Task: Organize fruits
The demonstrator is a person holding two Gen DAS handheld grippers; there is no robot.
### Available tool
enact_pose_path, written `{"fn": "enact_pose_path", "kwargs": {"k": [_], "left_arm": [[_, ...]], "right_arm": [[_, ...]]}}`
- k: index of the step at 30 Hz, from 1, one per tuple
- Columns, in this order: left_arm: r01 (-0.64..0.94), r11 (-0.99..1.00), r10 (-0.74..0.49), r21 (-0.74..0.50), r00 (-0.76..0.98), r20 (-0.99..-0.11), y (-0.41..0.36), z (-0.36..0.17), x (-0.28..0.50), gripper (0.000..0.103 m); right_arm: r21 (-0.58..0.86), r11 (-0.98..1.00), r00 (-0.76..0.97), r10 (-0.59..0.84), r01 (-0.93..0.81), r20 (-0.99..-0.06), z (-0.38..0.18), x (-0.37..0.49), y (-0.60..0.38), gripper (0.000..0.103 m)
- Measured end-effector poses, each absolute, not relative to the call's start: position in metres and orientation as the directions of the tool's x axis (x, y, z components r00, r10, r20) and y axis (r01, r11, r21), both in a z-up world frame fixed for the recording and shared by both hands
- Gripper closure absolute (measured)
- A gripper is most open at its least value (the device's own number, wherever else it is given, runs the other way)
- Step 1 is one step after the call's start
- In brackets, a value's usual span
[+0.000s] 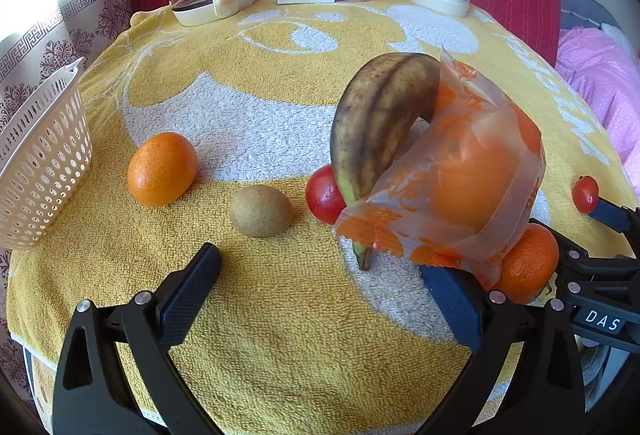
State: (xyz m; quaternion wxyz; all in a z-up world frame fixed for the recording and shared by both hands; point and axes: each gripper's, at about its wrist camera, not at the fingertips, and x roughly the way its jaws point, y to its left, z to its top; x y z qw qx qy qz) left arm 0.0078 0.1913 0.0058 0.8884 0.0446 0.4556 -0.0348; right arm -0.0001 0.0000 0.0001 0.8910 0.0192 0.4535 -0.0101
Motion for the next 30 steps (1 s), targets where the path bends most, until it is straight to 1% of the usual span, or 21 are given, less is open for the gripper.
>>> {"fn": "enact_pose_path", "kwargs": {"k": [20,30], "left_arm": [[0.100,0.994,-0.018,0.049,0.582,-0.813,0.1900,0.0056,0.0075,0.002],[0.100,0.994,-0.020,0.047,0.581,-0.814,0.1903,0.0057,0.0077,0.002]], "right_arm": [[0.017,0.999,0.591,-0.009,0.039,-0.807,0.0022,-0.0018,0.0016,0.005],[0.037,0.999,0.581,0.011,0.033,-0.814,-0.0003,0.0012,-0.0023,0.005]]}}
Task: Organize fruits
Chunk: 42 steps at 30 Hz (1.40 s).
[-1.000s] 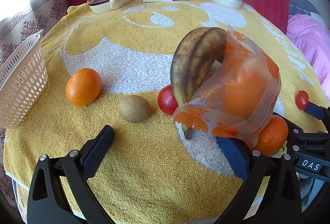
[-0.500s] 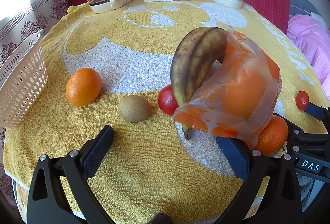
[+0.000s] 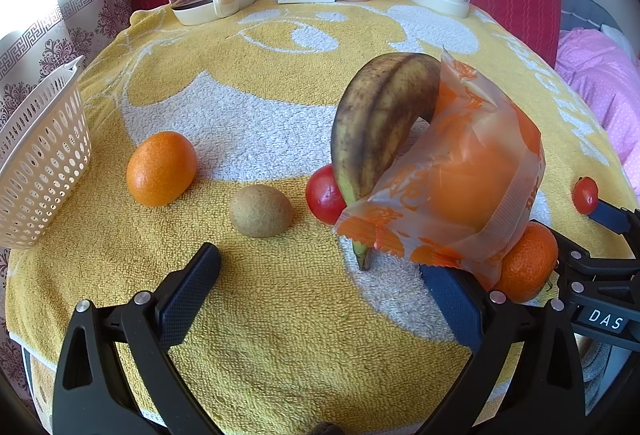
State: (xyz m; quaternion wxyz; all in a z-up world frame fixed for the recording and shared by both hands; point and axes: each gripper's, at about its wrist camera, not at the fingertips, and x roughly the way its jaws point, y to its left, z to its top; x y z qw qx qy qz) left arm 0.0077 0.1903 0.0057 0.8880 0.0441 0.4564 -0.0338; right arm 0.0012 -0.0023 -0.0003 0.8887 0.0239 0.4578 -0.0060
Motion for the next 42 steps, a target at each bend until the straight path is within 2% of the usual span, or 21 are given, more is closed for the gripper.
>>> {"fn": "enact_pose_path", "kwargs": {"k": [16,20,23,29,32,38,39,42], "left_arm": [[0.103,0.994,-0.025,0.043,0.581,-0.813,0.191,0.006,0.008,0.002],[0.107,0.994,-0.059,0.005,0.587,-0.807,0.194,0.009,0.006,0.003],[0.099,0.993,-0.117,-0.071,0.611,-0.783,0.204,0.015,0.002,0.003],[0.115,0.977,-0.210,-0.182,0.699,-0.684,0.219,0.033,-0.017,0.003],[0.150,0.974,-0.226,-0.172,0.725,-0.650,0.218,0.042,-0.026,0.003],[0.158,0.984,-0.176,-0.083,0.773,-0.610,0.225,0.056,-0.040,0.003],[0.151,0.986,-0.166,-0.076,0.774,-0.611,0.229,0.057,-0.039,0.004],[0.117,0.989,-0.146,-0.087,0.753,-0.642,0.244,0.056,-0.029,0.022]], "right_arm": [[0.053,0.998,0.584,0.027,0.028,-0.812,0.001,0.001,-0.005,0.005],[0.057,0.998,0.578,0.037,0.016,-0.815,0.001,0.000,-0.006,0.005],[0.081,0.997,0.575,0.065,0.002,-0.815,0.003,0.000,-0.010,0.005],[0.247,0.968,0.579,0.220,-0.033,-0.785,0.010,-0.007,-0.031,0.005],[0.321,0.945,0.590,0.295,-0.063,-0.752,0.016,-0.015,-0.040,0.005],[0.305,0.948,0.659,0.285,-0.089,-0.696,0.032,-0.029,-0.051,0.005],[0.298,0.950,0.666,0.279,-0.089,-0.692,0.034,-0.031,-0.052,0.005],[0.272,0.959,0.675,0.256,-0.086,-0.692,0.036,-0.031,-0.053,0.005]]}}
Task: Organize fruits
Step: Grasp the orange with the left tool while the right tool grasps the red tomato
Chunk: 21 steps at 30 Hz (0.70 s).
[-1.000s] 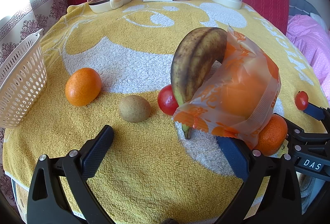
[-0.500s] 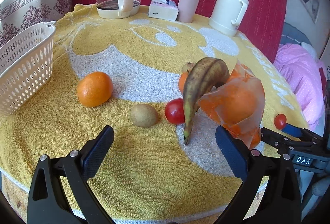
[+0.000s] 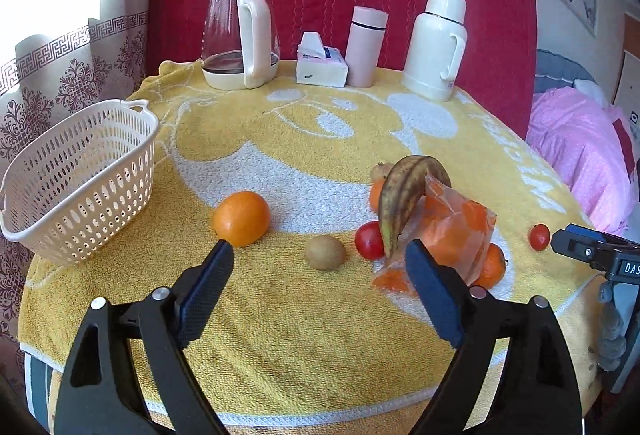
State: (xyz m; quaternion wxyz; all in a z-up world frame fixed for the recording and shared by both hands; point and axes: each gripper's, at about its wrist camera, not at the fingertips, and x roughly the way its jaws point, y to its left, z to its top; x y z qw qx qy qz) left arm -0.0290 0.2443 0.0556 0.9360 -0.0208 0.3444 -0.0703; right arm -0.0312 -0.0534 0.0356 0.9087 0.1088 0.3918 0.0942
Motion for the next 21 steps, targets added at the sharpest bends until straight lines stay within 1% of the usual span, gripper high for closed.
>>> {"fn": "enact_pose_path", "kwargs": {"k": [1,3,5,7,11,13,18,20,21], "left_arm": [[0.109,0.988,-0.152,-0.106,0.739,-0.656,0.249,0.054,-0.024,0.026],[0.095,0.986,-0.162,-0.135,0.715,-0.680,0.257,0.050,-0.015,0.031],[0.081,0.989,-0.145,-0.125,0.698,-0.701,0.261,0.043,-0.004,0.035],[0.070,0.993,-0.121,-0.100,0.687,-0.716,0.262,0.039,0.007,0.040],[0.029,0.998,-0.063,-0.058,0.679,-0.732,0.265,0.036,0.027,0.042],[0.015,0.999,-0.043,-0.045,0.675,-0.736,0.266,0.036,0.035,0.046],[-0.028,0.998,-0.027,-0.057,0.633,-0.774,0.272,0.022,0.052,0.047],[-0.038,0.998,-0.011,-0.046,0.635,-0.773,0.272,0.019,0.054,0.052],[-0.039,0.998,-0.005,-0.039,0.640,-0.768,0.271,0.020,0.054,0.057]], "right_arm": [[0.266,0.960,0.675,0.254,-0.088,-0.693,0.035,-0.031,-0.052,0.005],[0.259,0.962,0.670,0.253,-0.093,-0.698,0.032,-0.031,-0.050,0.005],[0.251,0.963,0.664,0.251,-0.097,-0.704,0.029,-0.029,-0.048,0.005],[0.249,0.963,0.663,0.250,-0.098,-0.706,0.028,-0.030,-0.048,0.005],[0.258,0.962,0.669,0.248,-0.087,-0.700,0.028,-0.030,-0.051,0.005],[0.256,0.963,0.673,0.243,-0.082,-0.699,0.028,-0.030,-0.052,0.005],[0.241,0.968,0.673,0.228,-0.077,-0.703,0.025,-0.030,-0.050,0.005],[0.229,0.970,0.676,0.219,-0.077,-0.704,0.025,-0.031,-0.049,0.005],[0.223,0.972,0.678,0.216,-0.078,-0.703,0.026,-0.031,-0.048,0.005]]}}
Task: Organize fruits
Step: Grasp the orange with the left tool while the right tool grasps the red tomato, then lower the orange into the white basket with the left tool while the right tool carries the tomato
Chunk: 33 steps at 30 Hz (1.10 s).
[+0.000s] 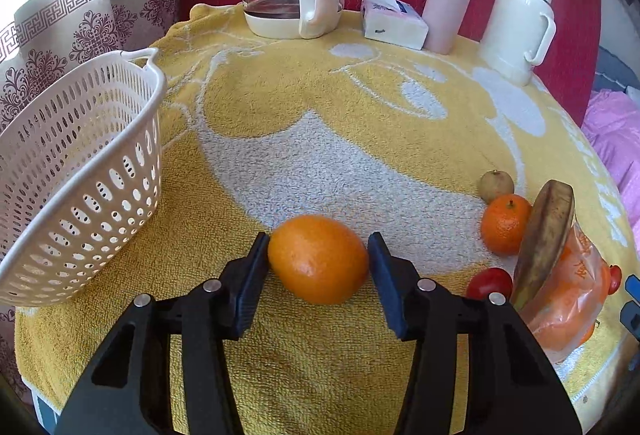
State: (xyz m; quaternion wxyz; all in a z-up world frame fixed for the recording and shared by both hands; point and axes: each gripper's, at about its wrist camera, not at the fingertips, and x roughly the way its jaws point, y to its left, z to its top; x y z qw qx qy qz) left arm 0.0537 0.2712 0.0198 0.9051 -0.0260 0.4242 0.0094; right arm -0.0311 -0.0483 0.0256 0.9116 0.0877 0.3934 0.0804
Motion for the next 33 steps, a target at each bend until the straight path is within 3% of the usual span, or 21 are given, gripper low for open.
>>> {"fn": "enact_pose_path", "kwargs": {"k": [5,10,14,19,24,29,31,33], "left_arm": [[-0.048,0.998,-0.001,-0.047,0.686,-0.728,0.273,0.025,0.041,0.058],[-0.032,0.999,0.016,-0.014,0.780,-0.626,0.265,0.044,0.017,0.058],[-0.032,0.999,0.028,0.003,0.824,-0.566,0.263,0.055,0.005,0.057],[-0.039,0.999,0.036,0.006,0.830,-0.556,0.261,0.059,0.001,0.057],[-0.034,0.999,0.031,0.005,0.827,-0.561,0.260,0.058,0.002,0.057],[-0.033,0.999,0.022,-0.010,0.827,-0.562,0.262,0.060,0.000,0.057],[-0.036,0.999,0.022,-0.015,0.829,-0.560,0.263,0.063,-0.001,0.057],[-0.039,0.999,0.021,-0.021,0.830,-0.557,0.265,0.066,-0.003,0.057]], "right_arm": [[0.207,0.975,0.674,0.207,-0.081,-0.709,0.024,-0.031,-0.047,0.016],[0.254,0.966,0.661,0.226,-0.055,-0.716,0.020,-0.028,-0.057,0.031],[0.269,0.963,0.663,0.213,-0.017,-0.718,0.018,-0.027,-0.066,0.034],[0.270,0.963,0.654,0.209,-0.008,-0.727,0.015,-0.024,-0.067,0.050],[0.234,0.972,0.653,0.173,0.006,-0.737,0.014,-0.016,-0.063,0.055],[0.168,0.985,0.642,0.110,0.029,-0.759,0.010,-0.011,-0.057,0.066],[0.136,0.991,0.647,0.090,0.021,-0.757,0.011,-0.013,-0.052,0.076],[0.121,0.993,0.650,0.082,0.016,-0.755,0.012,-0.015,-0.049,0.077]]}}
